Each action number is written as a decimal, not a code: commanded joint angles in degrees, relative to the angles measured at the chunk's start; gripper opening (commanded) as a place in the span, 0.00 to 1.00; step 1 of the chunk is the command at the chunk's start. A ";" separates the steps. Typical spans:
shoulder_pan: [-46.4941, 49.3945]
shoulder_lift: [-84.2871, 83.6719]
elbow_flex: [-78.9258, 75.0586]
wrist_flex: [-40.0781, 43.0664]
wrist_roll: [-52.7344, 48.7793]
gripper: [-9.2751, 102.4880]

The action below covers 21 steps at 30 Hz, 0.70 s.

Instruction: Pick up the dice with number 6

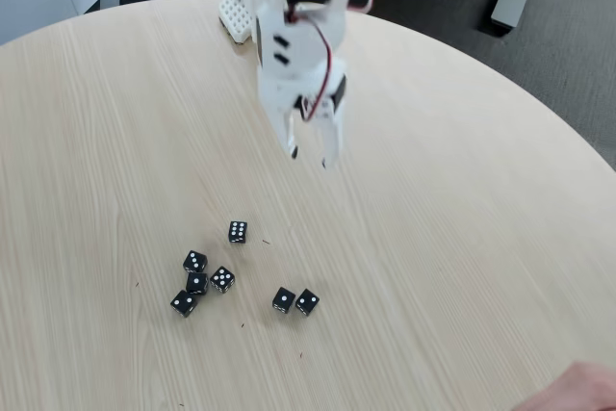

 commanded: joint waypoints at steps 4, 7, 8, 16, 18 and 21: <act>1.76 -4.22 -8.88 -0.44 1.23 0.26; 6.24 -6.15 -10.37 -0.44 0.35 0.28; 7.91 -7.12 -10.37 -0.44 -0.18 0.28; 19.78 -13.71 -10.37 -0.44 -8.09 0.31; 21.45 -14.59 -10.37 -0.44 -9.84 0.31; 22.41 -15.91 -10.46 -0.53 -11.69 0.31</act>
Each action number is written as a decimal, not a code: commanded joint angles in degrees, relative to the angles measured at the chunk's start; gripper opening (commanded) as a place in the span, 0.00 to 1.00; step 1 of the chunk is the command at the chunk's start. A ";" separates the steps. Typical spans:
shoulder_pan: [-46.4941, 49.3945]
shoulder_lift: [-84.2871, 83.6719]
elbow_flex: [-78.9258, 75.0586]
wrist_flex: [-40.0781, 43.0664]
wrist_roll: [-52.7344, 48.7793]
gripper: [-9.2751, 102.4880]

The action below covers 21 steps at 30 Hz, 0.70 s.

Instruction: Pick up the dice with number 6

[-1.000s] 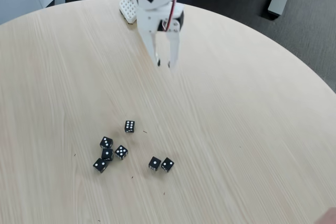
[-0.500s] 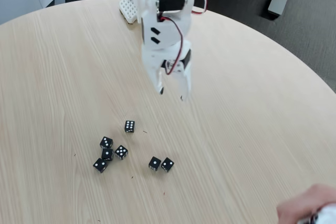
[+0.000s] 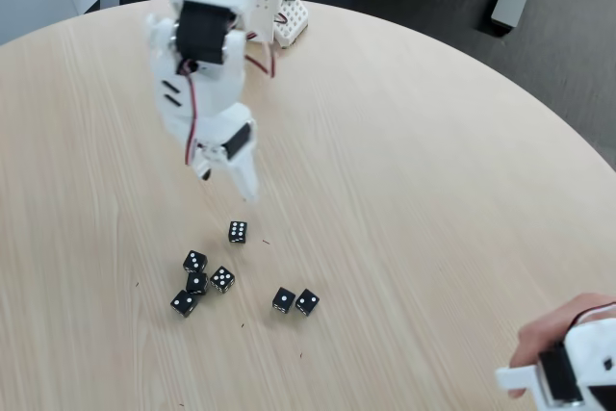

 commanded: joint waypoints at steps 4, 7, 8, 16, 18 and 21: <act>-0.26 -0.79 -1.93 -2.20 -1.49 0.31; -0.35 -0.79 -1.93 -8.70 0.00 0.31; -0.35 -0.79 -1.93 -11.16 0.26 0.31; -0.35 -1.14 -1.85 -19.34 -0.35 0.31; -0.35 -2.37 -1.67 -18.46 -0.44 0.31; -0.35 -4.92 -1.41 -18.19 -0.18 0.31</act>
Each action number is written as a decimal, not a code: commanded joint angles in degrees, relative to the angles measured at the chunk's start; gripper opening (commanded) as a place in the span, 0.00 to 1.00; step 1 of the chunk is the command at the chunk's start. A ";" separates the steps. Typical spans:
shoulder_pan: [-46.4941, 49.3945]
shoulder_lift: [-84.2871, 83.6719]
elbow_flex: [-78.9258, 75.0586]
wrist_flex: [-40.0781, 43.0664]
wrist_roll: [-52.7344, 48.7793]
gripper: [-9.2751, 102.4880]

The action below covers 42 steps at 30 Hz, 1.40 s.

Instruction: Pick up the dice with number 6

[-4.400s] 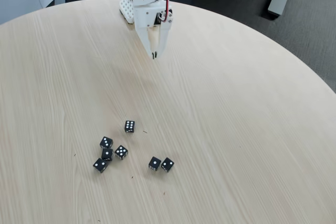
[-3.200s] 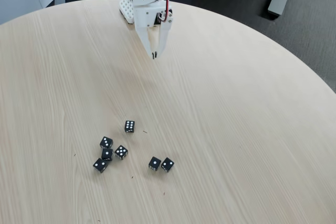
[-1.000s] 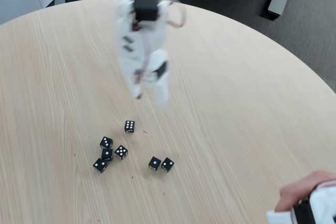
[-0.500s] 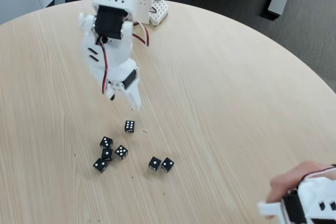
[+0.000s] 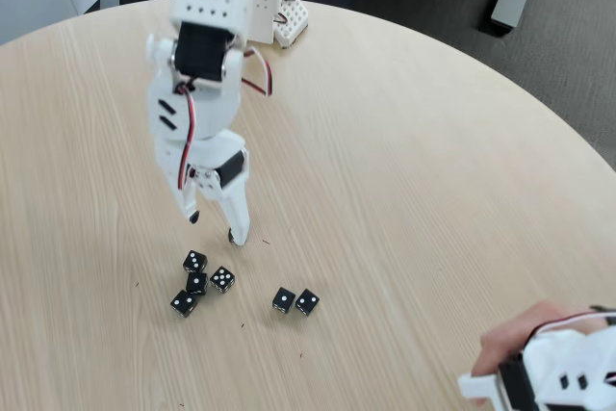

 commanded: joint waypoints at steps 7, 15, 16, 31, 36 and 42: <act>0.26 -1.14 -0.97 0.18 -0.18 0.32; 0.26 -6.77 -0.97 0.09 -0.53 0.32; 0.26 -7.29 -0.97 0.09 -0.53 0.32; 1.41 -7.91 -0.97 0.09 4.66 0.31; 0.53 -7.29 -0.88 0.18 5.19 0.31; -1.32 -7.29 -0.88 0.18 5.80 0.31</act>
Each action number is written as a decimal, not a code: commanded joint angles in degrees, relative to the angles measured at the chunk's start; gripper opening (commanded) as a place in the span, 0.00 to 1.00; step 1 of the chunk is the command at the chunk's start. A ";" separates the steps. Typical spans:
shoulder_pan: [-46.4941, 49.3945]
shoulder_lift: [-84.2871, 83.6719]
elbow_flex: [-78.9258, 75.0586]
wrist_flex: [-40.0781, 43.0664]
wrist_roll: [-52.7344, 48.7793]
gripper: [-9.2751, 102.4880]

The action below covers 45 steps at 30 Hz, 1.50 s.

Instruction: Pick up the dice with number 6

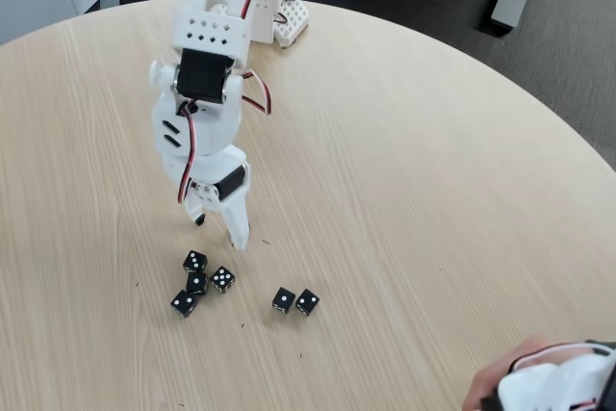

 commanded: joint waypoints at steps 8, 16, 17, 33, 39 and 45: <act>-10.11 0.62 -0.44 0.53 1.76 0.31; -15.21 0.62 -0.53 0.53 3.69 0.31; -15.29 0.62 -0.53 0.53 3.87 0.30; -15.29 0.62 -0.53 0.53 5.19 0.08; -15.29 4.66 -0.26 1.58 9.32 0.08; -15.29 20.39 -0.09 13.27 6.15 0.08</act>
